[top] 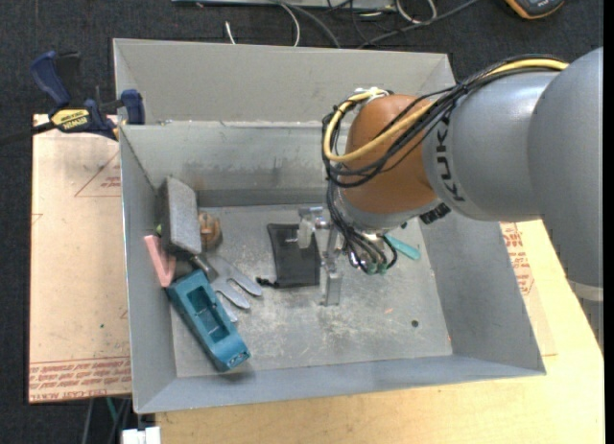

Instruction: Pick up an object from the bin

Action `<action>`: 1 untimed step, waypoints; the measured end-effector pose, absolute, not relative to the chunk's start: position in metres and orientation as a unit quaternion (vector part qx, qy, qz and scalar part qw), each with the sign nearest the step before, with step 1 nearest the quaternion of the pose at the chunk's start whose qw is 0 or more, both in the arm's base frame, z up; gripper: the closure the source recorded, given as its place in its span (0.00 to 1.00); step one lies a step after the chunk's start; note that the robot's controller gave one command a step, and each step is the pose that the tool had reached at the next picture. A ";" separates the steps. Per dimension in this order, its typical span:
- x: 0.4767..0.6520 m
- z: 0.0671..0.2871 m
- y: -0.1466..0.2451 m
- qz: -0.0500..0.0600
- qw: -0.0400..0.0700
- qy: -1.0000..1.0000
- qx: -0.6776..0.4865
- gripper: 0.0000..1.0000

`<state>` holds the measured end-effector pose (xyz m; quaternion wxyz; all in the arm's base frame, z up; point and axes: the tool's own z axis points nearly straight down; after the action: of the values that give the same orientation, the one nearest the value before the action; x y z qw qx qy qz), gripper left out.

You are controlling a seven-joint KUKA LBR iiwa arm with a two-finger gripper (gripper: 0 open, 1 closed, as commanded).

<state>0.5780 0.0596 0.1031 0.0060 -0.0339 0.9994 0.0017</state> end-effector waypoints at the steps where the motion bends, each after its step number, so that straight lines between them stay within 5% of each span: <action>1: 0.577 0.090 0.070 0.001 0.008 0.994 -0.111 0.00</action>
Offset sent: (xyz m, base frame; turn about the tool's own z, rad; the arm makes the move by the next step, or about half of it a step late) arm -0.0073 0.0221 -0.0331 0.2381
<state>0.5770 0.0700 0.0898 0.0077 -0.1109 0.9938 0.0015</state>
